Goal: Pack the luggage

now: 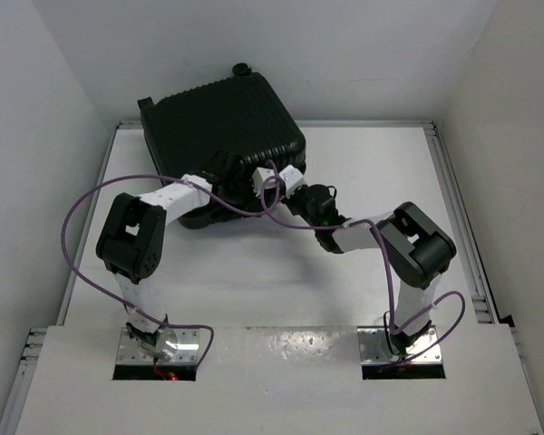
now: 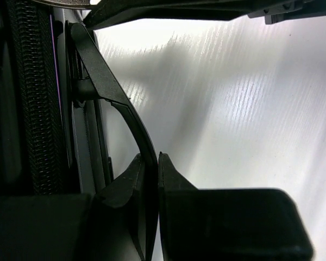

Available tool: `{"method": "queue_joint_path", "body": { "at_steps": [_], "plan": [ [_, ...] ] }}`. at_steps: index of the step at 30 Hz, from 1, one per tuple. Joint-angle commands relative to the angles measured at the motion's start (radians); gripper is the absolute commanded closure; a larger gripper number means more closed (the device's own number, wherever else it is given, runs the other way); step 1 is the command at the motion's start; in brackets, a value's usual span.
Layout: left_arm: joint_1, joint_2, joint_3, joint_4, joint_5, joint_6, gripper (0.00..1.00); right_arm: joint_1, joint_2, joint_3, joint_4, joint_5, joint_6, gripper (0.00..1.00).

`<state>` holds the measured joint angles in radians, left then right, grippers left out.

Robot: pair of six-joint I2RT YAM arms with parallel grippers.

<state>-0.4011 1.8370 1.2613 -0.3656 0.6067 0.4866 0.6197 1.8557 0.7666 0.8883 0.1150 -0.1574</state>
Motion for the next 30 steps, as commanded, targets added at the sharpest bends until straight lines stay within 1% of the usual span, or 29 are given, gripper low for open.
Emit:
{"method": "queue_joint_path", "body": {
  "at_steps": [1,2,5,8,10,12,13,15,18,23,25,26,30],
  "plan": [
    [0.085,-0.032,0.000,0.089,0.275,-0.292,0.93,-0.005,-0.019,-0.003,-0.003,-0.020,-0.039,0.98],
    [0.085,-0.032,0.000,0.090,0.275,-0.292,0.93,-0.005,-0.032,-0.004,-0.002,-0.037,-0.036,1.00],
    [0.085,-0.022,0.009,0.090,0.275,-0.292,0.93,-0.031,-0.041,-0.018,-0.003,-0.086,-0.005,1.00],
    [0.085,-0.022,0.009,0.090,0.275,-0.292,0.93,-0.054,-0.050,-0.029,0.003,-0.133,0.042,1.00],
    [0.085,-0.022,0.009,0.090,0.275,-0.292,0.93,-0.075,-0.058,-0.032,0.000,-0.164,0.102,1.00],
    [0.085,-0.022,0.009,0.090,0.275,-0.292,0.93,-0.086,-0.062,-0.030,-0.005,-0.167,0.201,1.00],
    [0.085,-0.022,0.009,0.090,0.275,-0.292,0.93,-0.109,-0.069,-0.030,-0.012,-0.198,0.229,1.00],
    [0.085,-0.022,0.009,0.090,0.284,-0.292,0.93,-0.141,-0.075,-0.024,-0.025,-0.230,0.338,1.00],
    [0.085,-0.022,0.000,0.090,0.285,-0.292,0.93,-0.161,-0.089,-0.010,-0.069,-0.278,0.477,1.00],
    [0.094,-0.033,-0.010,0.090,0.285,-0.292,0.93,-0.198,-0.108,0.010,-0.150,-0.301,0.637,1.00],
    [0.103,-0.044,-0.028,0.090,0.285,-0.292,0.93,-0.225,-0.112,0.023,-0.187,-0.314,0.735,1.00],
    [0.104,-0.056,-0.028,0.090,0.285,-0.292,0.93,-0.236,-0.113,0.026,-0.219,-0.314,0.761,1.00],
    [0.113,-0.076,-0.063,0.090,0.285,-0.292,0.93,-0.293,-0.113,0.036,-0.261,-0.325,0.896,1.00]
  ]
}}
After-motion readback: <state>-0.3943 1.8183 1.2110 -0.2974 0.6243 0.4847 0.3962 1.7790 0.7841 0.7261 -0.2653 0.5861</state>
